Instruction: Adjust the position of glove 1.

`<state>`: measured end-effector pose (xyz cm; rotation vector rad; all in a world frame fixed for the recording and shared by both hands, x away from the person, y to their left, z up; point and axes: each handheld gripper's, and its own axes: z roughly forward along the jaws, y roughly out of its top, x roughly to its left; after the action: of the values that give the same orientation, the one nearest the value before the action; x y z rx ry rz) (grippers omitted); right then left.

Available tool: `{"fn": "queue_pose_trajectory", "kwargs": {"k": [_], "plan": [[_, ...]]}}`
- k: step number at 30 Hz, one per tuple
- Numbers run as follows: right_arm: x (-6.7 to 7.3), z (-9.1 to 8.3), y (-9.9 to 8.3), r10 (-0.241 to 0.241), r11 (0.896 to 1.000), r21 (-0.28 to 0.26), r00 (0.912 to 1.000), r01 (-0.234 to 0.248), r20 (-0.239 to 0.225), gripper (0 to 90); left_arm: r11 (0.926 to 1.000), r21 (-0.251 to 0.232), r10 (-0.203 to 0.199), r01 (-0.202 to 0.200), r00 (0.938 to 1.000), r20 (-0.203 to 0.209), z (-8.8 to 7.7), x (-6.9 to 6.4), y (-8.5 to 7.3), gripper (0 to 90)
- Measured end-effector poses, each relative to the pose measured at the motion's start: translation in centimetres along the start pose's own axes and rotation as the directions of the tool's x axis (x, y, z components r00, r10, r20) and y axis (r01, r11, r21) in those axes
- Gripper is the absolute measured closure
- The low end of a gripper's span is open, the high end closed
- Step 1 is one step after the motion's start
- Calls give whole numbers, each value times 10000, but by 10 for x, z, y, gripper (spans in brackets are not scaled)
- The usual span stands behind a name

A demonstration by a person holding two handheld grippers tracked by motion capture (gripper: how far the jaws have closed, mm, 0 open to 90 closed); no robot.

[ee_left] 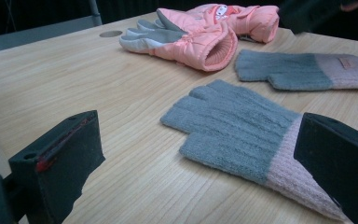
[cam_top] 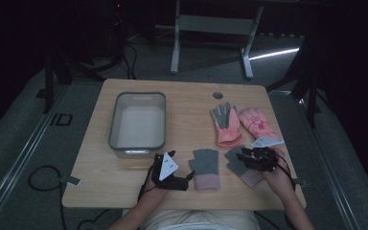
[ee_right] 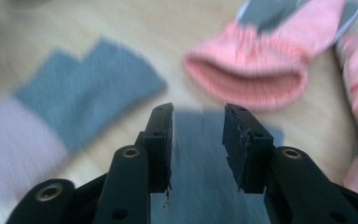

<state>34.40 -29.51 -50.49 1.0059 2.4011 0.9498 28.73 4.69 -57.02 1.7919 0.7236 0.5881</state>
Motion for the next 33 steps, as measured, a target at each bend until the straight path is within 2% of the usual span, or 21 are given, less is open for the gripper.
{"fn": "queue_pose_trajectory", "kwargs": {"k": [3, 4, 8, 15, 17, 19, 22, 26, 30, 33], "plan": [[-9, 1, -12, -415, 9969, 657, 9990, 426, -180, 616, 10000, -12, -43, 43, 10000, 6, 0, 0, 0, 7], [-12, 1, -14, -392, 9964, 737, 9988, 412, -289, 616, 10000, -19, -51, 51, 10000, -1, 0, 0, 0, 7], [-18, 4, -19, -273, 9961, 820, 9978, 323, -611, 620, 9999, -21, -117, 117, 9999, -21, 0, 1, 0, 7], [-22, 15, -22, -78, 9956, 930, 9973, 146, -727, 619, 10000, -52, -72, 71, 10000, -14, 0, 0, 0, 7], [-22, 25, -27, -188, 9914, 1289, 9990, 237, -394, 623, 10000, -49, -50, 50, 10000, -17, 0, 0, 0, 7], [-21, 26, -30, -39, 9938, 1107, 9990, 88, -450, 659, 10000, -53, -50, 50, 10000, -26, 0, 0, 0, 7], [-19, 26, -31, 91, 9938, 1112, 9994, -55, -323, 753, 10000, -59, -35, 35, 10000, -28, 0, -1, 0, 7], [-8, 27, -28, -336, 9909, 1308, 9993, 311, 173, 815, 10000, -45, 5, -5, 10000, -39, 0, -1, 0, 7], [-4, 26, -28, -10, 9912, 1320, 9984, -64, 564, 847, 10000, -15, 28, -28, 9999, -97, 0, -1, 0, 7], [2, 15, -22, 387, 9903, 1298, 9955, -497, 865, 852, 10000, -52, 42, -43, 9999, -116, 0, -1, 0, 7]]}}
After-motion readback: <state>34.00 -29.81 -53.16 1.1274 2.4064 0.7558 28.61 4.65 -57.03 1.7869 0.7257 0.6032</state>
